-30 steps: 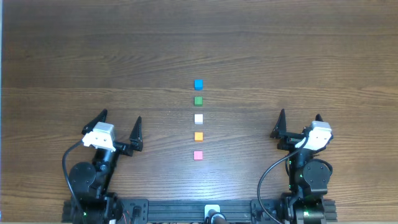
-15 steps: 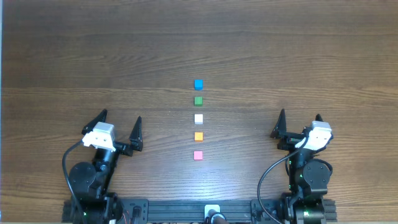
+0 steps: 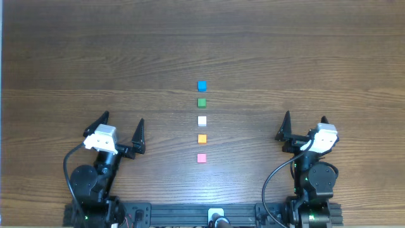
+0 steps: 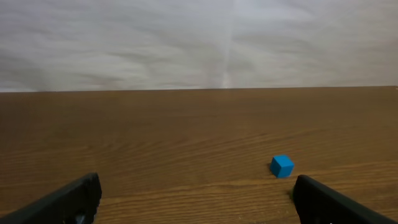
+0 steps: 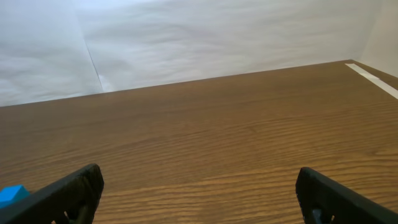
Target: Stack Cubes
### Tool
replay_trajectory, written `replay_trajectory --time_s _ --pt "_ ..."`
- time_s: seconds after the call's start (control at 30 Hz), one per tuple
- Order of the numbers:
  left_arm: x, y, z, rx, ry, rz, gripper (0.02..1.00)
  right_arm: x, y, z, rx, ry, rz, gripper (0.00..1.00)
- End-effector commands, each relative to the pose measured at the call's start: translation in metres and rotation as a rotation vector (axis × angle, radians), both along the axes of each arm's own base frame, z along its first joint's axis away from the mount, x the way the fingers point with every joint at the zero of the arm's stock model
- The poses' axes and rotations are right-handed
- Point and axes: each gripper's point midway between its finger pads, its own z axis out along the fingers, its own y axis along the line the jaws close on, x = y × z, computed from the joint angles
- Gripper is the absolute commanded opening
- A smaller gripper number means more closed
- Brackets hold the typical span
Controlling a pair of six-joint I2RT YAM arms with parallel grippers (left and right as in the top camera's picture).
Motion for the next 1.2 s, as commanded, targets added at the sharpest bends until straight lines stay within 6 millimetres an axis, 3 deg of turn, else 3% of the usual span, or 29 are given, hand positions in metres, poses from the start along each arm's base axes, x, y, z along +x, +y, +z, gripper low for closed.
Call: replay_trajectory --time_s 0.03,0.4,0.63,0.73,0.9,1.03,1.2 --pt "0.001 0.002 -0.003 0.017 0.001 0.008 1.0 -0.001 -0.001 -0.001 0.007 -0.004 -0.012 0.993" --pt "0.001 0.002 -0.003 0.016 0.001 0.007 1.0 0.0 -0.001 -0.001 0.008 -0.004 -0.011 0.993" --pt "0.001 0.002 0.004 -0.081 -0.005 0.01 1.0 -0.001 -0.001 -0.001 0.008 -0.004 -0.012 0.993" --pt "-0.001 -0.002 0.024 -0.178 -0.026 -0.01 0.998 -0.001 -0.001 -0.001 0.008 -0.004 -0.012 0.991" --pt "-0.007 -0.035 0.082 -0.221 0.02 -0.193 0.993 -0.001 -0.001 -0.001 0.008 -0.004 -0.012 0.989" --pt "-0.008 -0.062 0.13 -0.241 0.218 -0.322 0.996 -0.001 -0.001 -0.001 0.008 -0.004 -0.012 0.993" --pt "-0.013 -0.083 0.153 -0.275 0.595 -0.34 0.993 -0.001 -0.001 -0.001 0.008 -0.004 -0.012 0.991"
